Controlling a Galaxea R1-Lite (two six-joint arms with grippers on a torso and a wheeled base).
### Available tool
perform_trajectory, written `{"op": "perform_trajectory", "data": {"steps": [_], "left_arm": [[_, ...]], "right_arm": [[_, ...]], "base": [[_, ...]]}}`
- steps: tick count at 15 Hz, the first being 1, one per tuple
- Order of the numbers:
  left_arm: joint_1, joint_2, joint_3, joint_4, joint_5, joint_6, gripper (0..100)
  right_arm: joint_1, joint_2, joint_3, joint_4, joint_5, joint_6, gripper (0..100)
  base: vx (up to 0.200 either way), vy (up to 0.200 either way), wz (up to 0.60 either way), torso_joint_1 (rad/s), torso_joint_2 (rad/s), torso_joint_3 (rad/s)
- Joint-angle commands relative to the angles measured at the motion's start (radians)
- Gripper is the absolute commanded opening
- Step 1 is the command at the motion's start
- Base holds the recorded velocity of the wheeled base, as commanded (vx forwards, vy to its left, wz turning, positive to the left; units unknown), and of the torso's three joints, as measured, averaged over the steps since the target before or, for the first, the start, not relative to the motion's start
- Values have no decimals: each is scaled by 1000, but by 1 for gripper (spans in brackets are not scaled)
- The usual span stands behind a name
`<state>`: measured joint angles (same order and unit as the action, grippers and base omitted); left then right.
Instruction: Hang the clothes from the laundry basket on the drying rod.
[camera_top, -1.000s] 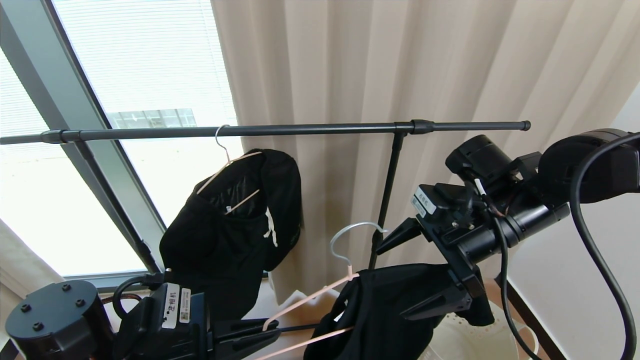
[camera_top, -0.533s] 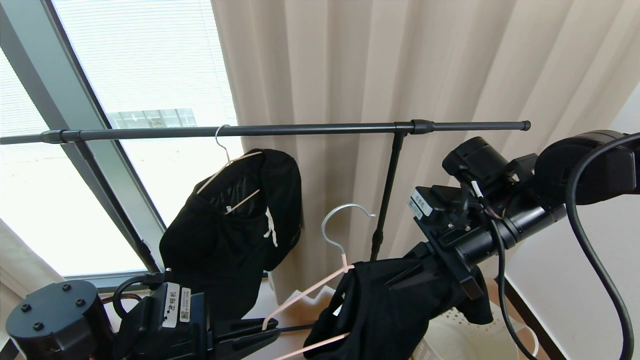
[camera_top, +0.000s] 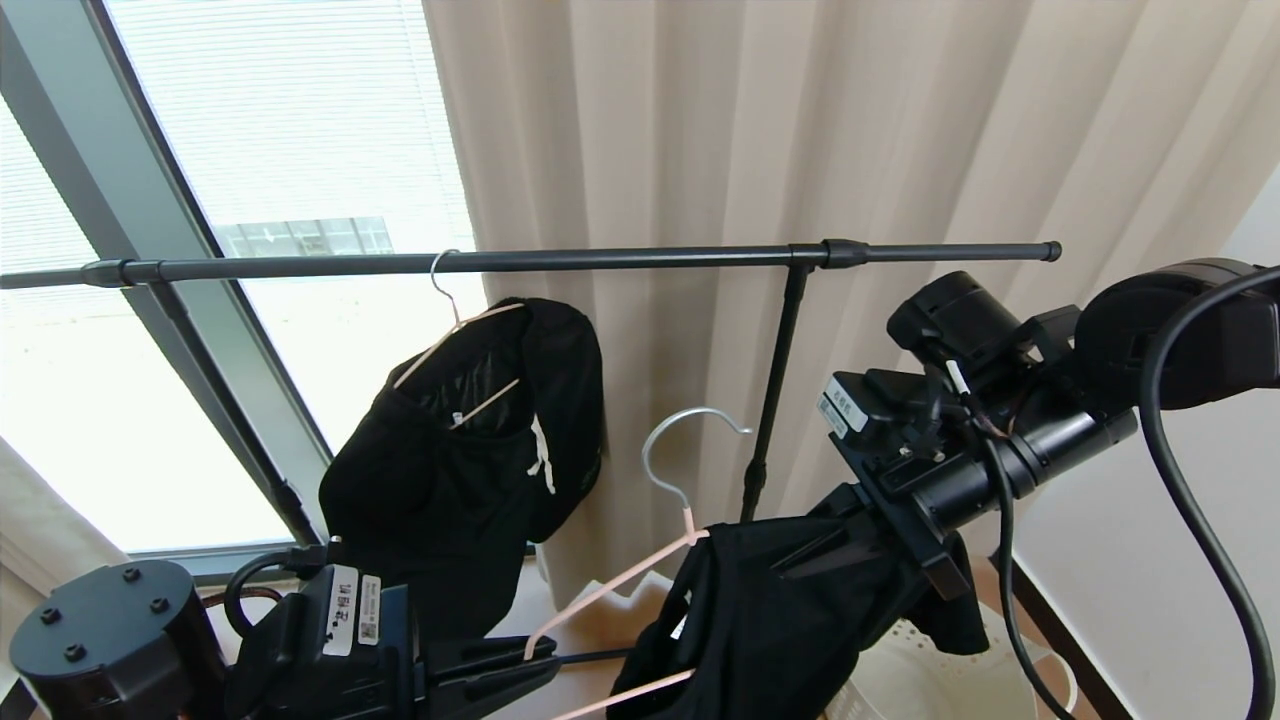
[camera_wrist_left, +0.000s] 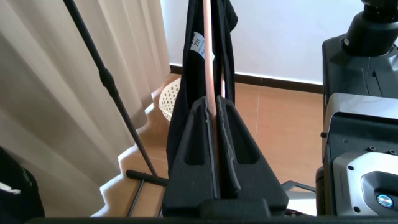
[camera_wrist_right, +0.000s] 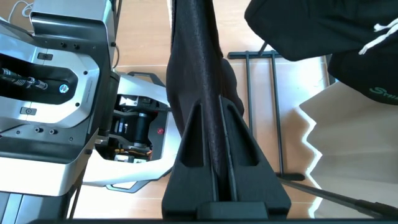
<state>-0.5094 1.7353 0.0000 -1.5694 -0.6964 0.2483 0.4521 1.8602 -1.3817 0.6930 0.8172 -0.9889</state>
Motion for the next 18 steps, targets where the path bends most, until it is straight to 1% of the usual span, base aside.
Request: {"op": "perform_trajectory", "data": {"steps": [1,4,6,7,8,9,10,11,12,13,14,15,16,17,18], "left_arm": [[0,1,0,-1,0,-1,100],[12,-7,0,-1,0,-26,100],[63,-48,0,-1,0,-47,100],[65,-49,0,-1,0,-49,100],[86,-56,0,-1,0,-109,100],[86,-53,0,-1,0,-138,100],[86,-43,0,-1,6,-187,100],[84,-25,-11,-1,9,-227,100],[81,-2,-28,-1,20,-277,100],[78,13,-43,-1,38,-323,100],[48,46,-74,-1,101,-405,100],[15,73,-103,-1,175,-462,100],[-18,104,-133,-1,252,-485,100],[-35,128,-147,-1,294,-485,100],[-61,155,-155,-1,331,-485,100]], "right_arm": [[0,-7,6,-1,0,0,0],[-3,-35,3,-3,-1,4,0],[-12,-55,-8,-9,-18,21,0],[-12,-56,-8,-9,-21,23,0],[-23,-70,-14,-64,-118,27,0],[-33,-73,-22,-115,-179,30,0],[-38,-72,-30,-182,-254,56,0],[-38,-73,-34,-222,-308,84,0],[-33,-76,-33,-251,-380,115,0],[-32,-87,-33,-263,-434,138,0],[-26,-101,-26,-276,-490,176,0],[-23,-113,-19,-283,-501,194,0],[-23,-134,-3,-291,-503,202,0],[-23,-154,16,-303,-503,207,0],[-26,-187,52,-346,-506,220,0]], "base": [[0,0,0,0,0,0],[0,0,0,0,0,0],[0,0,0,0,0,0],[0,0,0,0,0,0],[0,0,0,0,0,0],[0,0,0,0,0,0],[0,0,0,0,0,0],[0,0,0,0,0,0],[0,0,0,0,0,0],[0,0,0,0,0,0],[0,0,0,0,0,0],[0,0,0,0,0,0],[0,0,0,0,0,0],[0,0,0,0,0,0],[0,0,0,0,0,0]]}}
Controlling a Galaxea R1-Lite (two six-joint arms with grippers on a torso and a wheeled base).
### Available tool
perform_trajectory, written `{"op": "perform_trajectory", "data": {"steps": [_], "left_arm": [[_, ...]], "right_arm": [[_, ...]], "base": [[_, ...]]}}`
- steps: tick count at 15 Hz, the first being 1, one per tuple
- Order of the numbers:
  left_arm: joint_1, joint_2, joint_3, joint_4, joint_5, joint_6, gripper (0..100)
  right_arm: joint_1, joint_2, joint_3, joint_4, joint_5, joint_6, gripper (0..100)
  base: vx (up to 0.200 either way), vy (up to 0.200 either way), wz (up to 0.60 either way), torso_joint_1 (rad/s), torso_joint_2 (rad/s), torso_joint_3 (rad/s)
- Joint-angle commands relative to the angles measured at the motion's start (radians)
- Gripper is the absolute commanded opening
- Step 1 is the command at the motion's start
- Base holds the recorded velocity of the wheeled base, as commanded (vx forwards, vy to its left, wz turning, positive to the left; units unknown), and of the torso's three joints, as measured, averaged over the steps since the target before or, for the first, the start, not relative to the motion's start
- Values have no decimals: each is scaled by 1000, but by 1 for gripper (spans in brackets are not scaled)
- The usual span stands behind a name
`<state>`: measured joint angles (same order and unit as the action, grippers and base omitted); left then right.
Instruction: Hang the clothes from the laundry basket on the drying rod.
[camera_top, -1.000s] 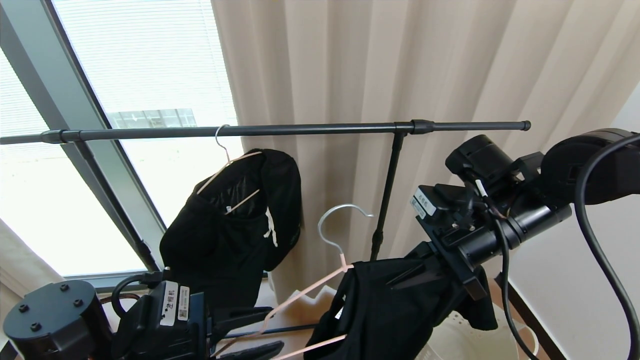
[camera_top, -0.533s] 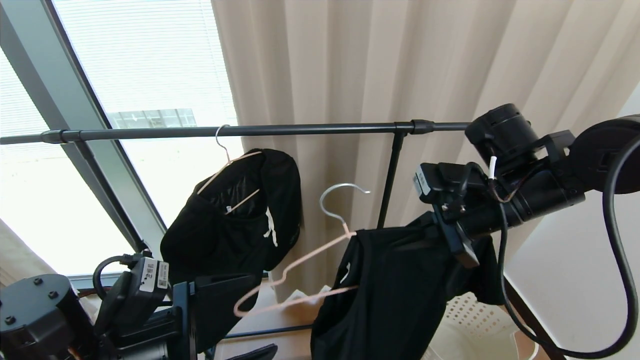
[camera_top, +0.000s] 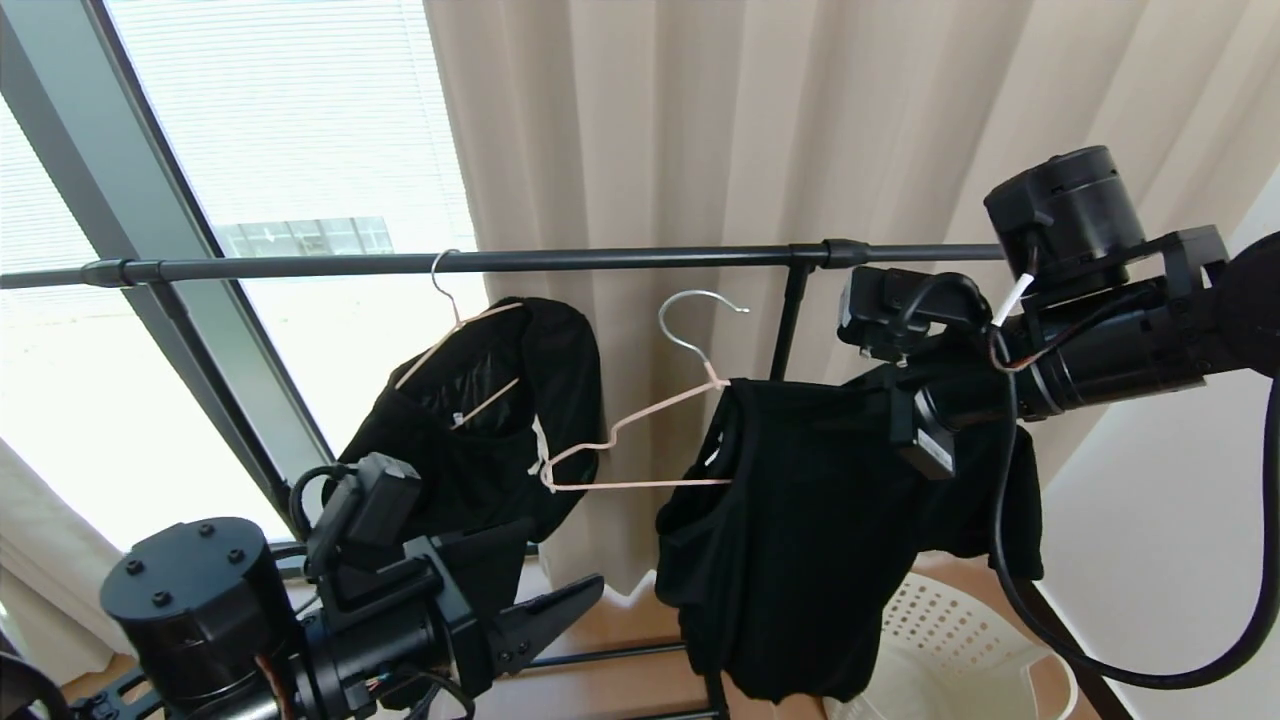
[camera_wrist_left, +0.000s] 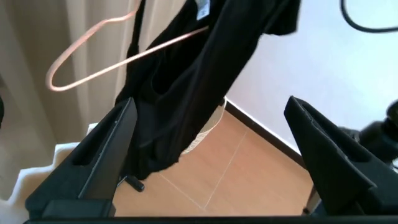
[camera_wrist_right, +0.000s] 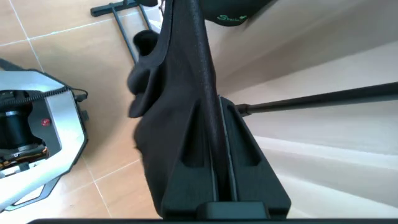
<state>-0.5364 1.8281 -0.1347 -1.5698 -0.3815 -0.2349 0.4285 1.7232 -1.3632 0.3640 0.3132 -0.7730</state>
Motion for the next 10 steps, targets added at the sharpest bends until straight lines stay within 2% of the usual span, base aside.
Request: {"op": "perform_trajectory", "data": {"steps": [1,2,3,4,5,6,8,10], "left_arm": [[-43,71,-22,-1,24,-1,100],[-53,85,-29,-1,33,-3,100],[-60,97,-48,-1,75,-4,100],[-68,105,-59,-1,99,-4,100],[-80,115,-75,-1,142,-6,100],[-97,145,-105,-1,217,-18,100],[-120,177,-109,-1,240,-20,100],[-136,197,-114,-1,263,-20,100]], "right_arm": [[-4,-65,52,-45,-5,17,0],[-4,-100,99,-117,-9,75,0],[-4,-136,167,-214,-9,158,0],[-4,-148,196,-254,-9,178,0],[-2,-163,245,-307,-9,189,0],[3,-198,363,-418,-9,189,0],[27,-237,513,-576,-48,190,0],[38,-254,605,-659,-59,190,0]], "base": [[0,0,0,0,0,0],[0,0,0,0,0,0],[0,0,0,0,0,0],[0,0,0,0,0,0],[0,0,0,0,0,0],[0,0,0,0,0,0],[0,0,0,0,0,0],[0,0,0,0,0,0]]}}
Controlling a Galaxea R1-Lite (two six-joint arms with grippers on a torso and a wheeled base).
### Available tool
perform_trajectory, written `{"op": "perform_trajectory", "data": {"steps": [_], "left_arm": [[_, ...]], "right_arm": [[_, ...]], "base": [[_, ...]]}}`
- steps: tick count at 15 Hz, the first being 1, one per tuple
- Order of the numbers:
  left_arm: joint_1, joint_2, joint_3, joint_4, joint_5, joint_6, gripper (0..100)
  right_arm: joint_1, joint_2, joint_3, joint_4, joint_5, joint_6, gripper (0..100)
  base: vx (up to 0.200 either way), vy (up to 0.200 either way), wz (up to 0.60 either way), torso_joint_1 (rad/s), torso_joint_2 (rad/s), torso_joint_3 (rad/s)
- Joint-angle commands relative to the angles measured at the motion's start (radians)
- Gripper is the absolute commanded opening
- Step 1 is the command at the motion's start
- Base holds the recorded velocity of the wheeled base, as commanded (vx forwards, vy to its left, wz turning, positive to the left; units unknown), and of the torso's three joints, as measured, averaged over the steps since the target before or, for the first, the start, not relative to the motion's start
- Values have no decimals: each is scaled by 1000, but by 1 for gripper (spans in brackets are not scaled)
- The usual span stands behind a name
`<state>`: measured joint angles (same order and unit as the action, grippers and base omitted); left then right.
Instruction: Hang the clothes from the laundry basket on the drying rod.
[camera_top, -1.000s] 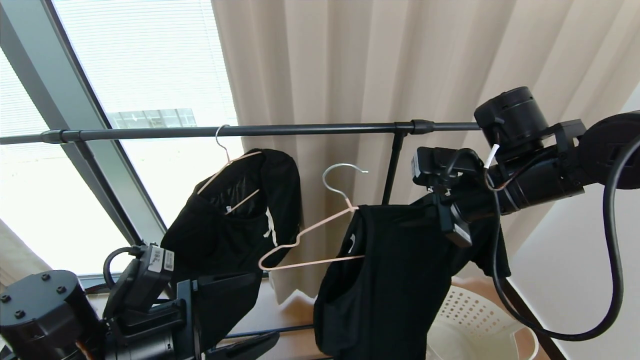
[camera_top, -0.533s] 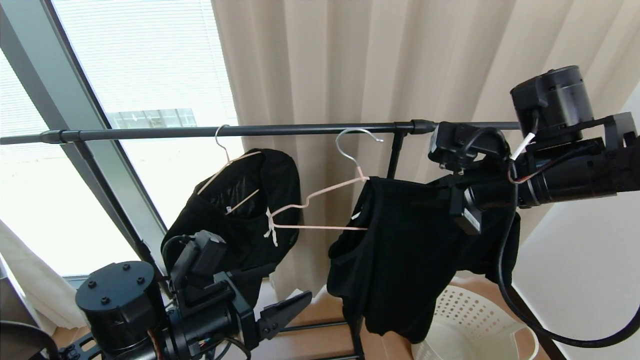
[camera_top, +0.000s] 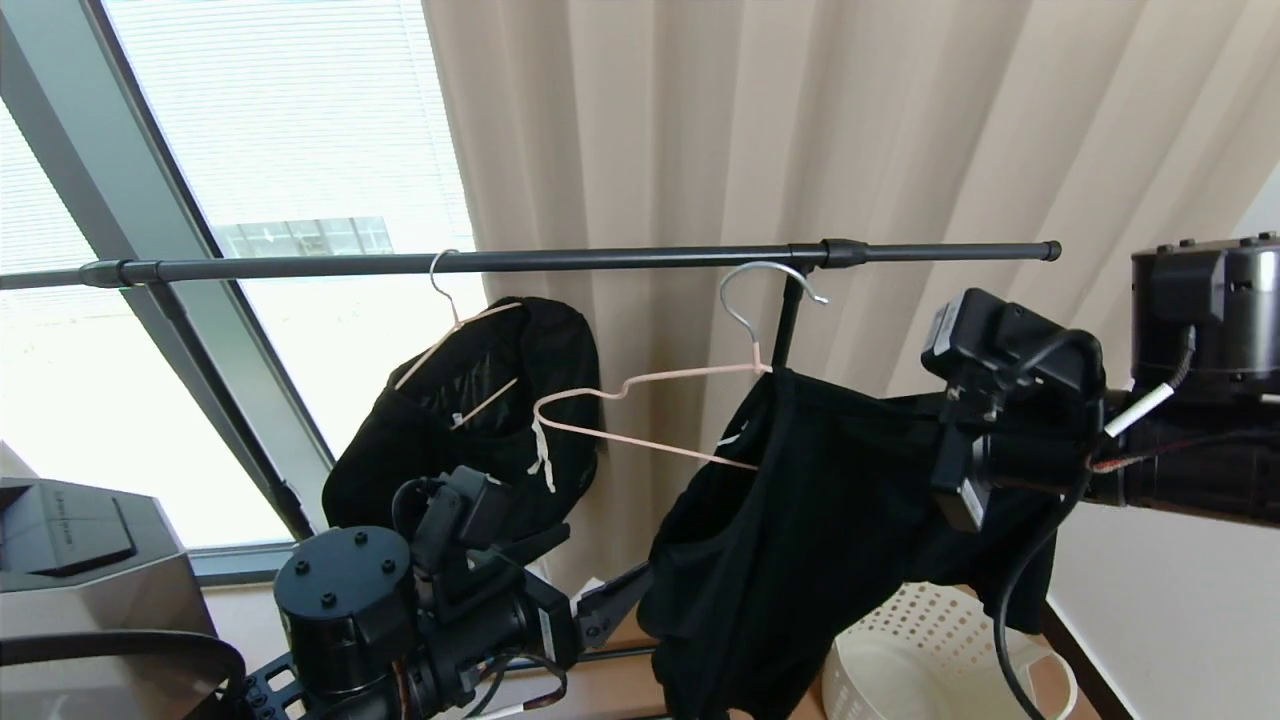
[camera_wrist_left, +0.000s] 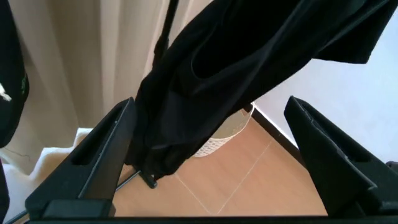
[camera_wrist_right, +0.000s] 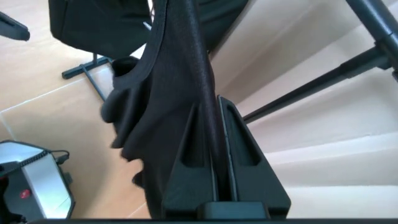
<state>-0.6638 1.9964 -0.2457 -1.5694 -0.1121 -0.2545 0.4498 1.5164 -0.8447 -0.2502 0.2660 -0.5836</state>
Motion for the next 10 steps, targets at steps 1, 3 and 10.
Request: {"op": "perform_trajectory", "data": {"steps": [1,3,10], "left_arm": [[-26,44,-12,-1,25,0,100],[-48,78,-17,-1,54,1,100],[-63,107,-27,-1,106,1,100]], "right_arm": [[43,-48,161,-115,-16,-1,0],[66,-42,173,-167,-24,1,0],[98,-58,196,-173,-24,8,0]], "base": [[0,0,0,0,0,0],[0,0,0,0,0,0],[0,0,0,0,0,0]]}}
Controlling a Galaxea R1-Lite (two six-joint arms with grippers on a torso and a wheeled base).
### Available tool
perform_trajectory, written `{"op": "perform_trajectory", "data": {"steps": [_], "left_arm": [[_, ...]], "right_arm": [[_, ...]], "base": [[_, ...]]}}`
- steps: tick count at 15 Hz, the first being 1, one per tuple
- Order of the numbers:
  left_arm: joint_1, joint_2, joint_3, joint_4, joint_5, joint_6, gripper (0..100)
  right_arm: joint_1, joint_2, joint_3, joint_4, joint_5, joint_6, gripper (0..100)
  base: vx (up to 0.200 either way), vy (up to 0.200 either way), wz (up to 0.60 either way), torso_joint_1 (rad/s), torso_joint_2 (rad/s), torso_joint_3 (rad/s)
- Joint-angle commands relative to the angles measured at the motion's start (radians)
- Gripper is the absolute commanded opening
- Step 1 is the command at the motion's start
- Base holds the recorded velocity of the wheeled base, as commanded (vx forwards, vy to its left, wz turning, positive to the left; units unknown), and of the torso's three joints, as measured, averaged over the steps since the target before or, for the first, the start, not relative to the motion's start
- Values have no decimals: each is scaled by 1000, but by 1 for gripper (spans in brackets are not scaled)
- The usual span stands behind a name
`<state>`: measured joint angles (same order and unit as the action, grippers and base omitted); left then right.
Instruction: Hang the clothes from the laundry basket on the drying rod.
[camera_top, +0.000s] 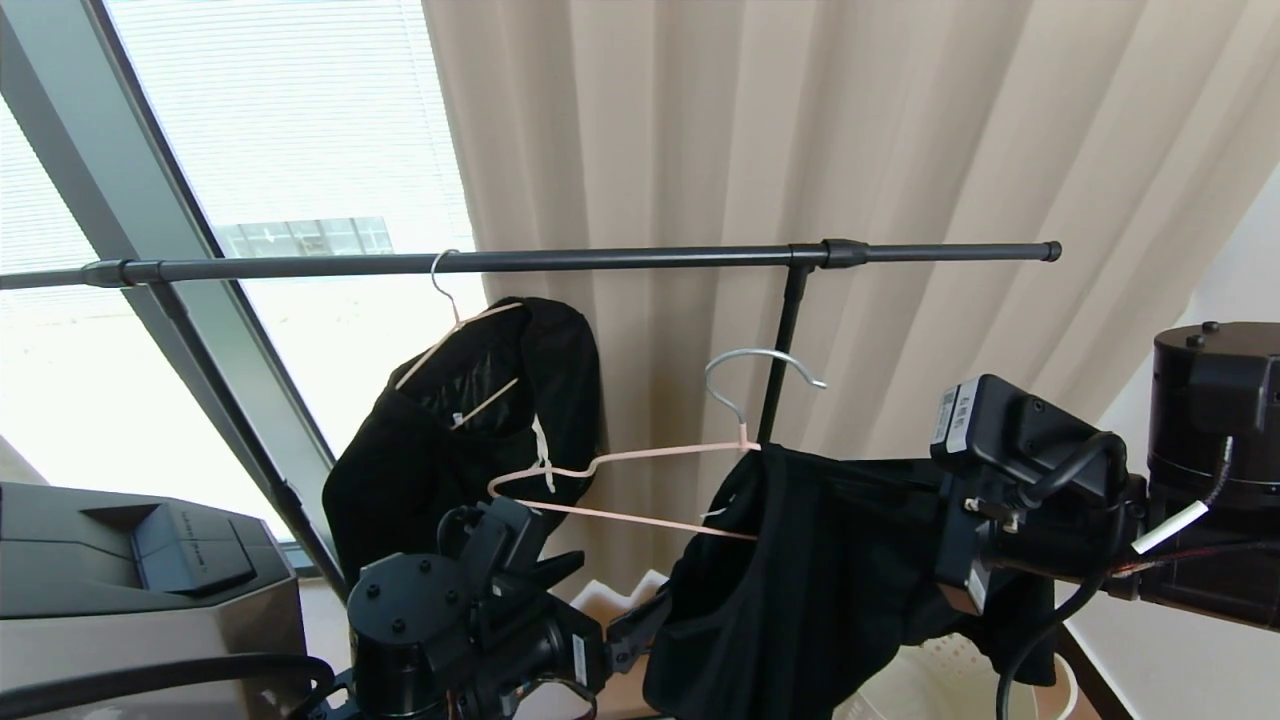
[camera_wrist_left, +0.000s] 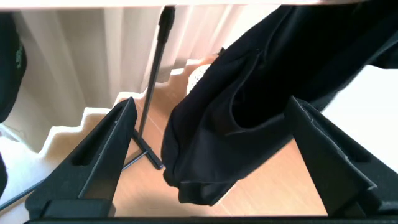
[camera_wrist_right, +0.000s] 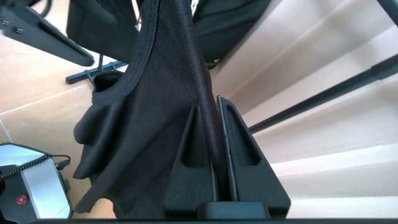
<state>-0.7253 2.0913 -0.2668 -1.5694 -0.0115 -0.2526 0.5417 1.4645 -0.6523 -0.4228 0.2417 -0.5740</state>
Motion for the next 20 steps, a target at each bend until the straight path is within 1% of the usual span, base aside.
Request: {"op": "perform_trajectory", "data": {"steps": [1,2,4,7,9,11,13,15,16,20], "left_arm": [[-6,15,-11,-1,13,1,100],[-19,29,-17,-1,36,3,100],[-34,42,-17,-1,38,7,100],[-36,62,-20,-1,44,9,100],[-36,89,-40,-1,81,10,100],[-37,95,-38,-1,82,10,100],[-37,110,-35,-1,84,35,100],[-37,116,-34,-1,93,38,100],[-37,116,-34,-1,100,39,0],[-34,108,-37,-1,108,52,0]], "right_arm": [[11,-9,3,-1,1,0,0],[20,-12,2,-1,1,8,0],[23,-15,2,-1,1,13,0],[23,-21,5,-1,1,13,0],[24,-30,7,-1,1,13,0],[24,-35,7,-1,1,13,0],[24,-47,5,-2,1,13,0],[21,-52,3,-2,1,14,0],[20,-52,3,-1,1,14,0],[18,-47,5,-1,-22,14,0]], "base": [[0,0,0,0,0,0],[0,0,0,0,0,0],[0,0,0,0,0,0],[0,0,0,0,0,0],[0,0,0,0,0,0],[0,0,0,0,0,0],[0,0,0,0,0,0],[0,0,0,0,0,0],[0,0,0,0,0,0],[0,0,0,0,0,0]]}}
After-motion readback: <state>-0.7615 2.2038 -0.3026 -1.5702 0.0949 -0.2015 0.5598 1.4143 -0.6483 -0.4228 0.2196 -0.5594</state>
